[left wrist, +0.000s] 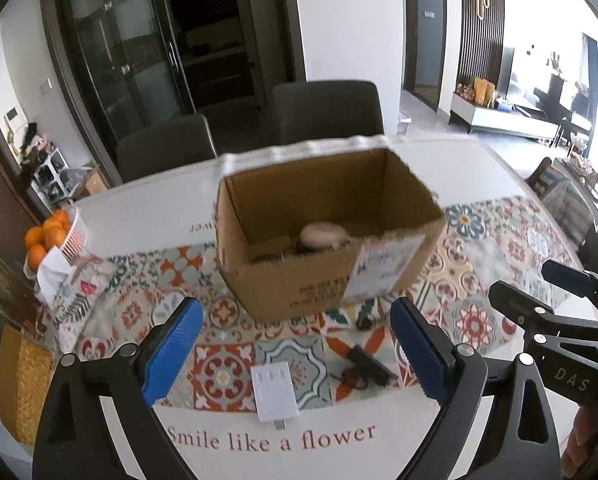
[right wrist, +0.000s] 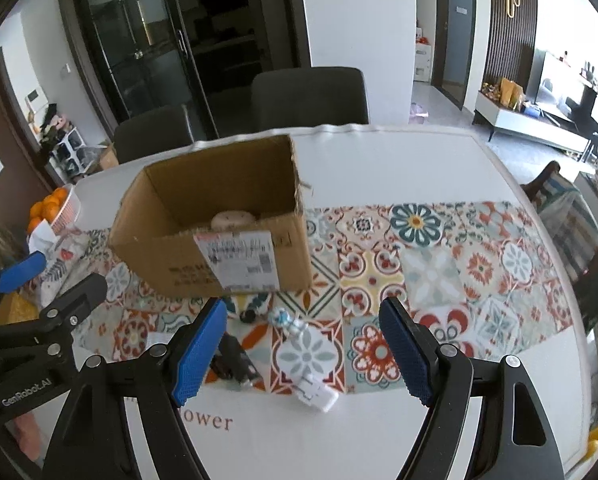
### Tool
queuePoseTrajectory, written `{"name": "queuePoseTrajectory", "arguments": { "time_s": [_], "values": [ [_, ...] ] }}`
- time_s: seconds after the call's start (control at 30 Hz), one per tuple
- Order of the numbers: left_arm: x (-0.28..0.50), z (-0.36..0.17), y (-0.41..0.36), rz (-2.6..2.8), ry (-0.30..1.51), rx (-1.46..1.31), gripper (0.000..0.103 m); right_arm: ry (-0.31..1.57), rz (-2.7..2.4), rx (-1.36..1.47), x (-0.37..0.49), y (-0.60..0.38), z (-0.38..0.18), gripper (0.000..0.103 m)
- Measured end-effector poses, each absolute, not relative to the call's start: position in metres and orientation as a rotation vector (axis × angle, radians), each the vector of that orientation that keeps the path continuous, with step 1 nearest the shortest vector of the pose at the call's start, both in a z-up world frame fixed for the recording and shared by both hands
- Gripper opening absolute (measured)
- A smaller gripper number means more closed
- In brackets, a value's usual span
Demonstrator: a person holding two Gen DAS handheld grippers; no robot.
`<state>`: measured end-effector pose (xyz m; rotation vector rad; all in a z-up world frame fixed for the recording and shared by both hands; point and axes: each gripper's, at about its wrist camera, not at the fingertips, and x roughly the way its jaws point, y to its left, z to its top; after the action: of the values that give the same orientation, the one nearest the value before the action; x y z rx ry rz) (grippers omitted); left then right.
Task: Organize rigid objects
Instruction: 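Grasp the white charger with the right tool while the left tool grasps the black bike light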
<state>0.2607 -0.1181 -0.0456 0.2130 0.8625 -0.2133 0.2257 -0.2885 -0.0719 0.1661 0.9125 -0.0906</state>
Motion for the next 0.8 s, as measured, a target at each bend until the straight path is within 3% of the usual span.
{"name": "queuePoseTrajectory", "arguments": {
  "time_s": [0.8],
  "values": [
    [0.243, -0.161, -0.117, -0.205, 1.092, 0.261, 0.096, 1.116, -0.065, 0.218, 0.211, -0.286, -0.188, 0.078]
  ]
}}
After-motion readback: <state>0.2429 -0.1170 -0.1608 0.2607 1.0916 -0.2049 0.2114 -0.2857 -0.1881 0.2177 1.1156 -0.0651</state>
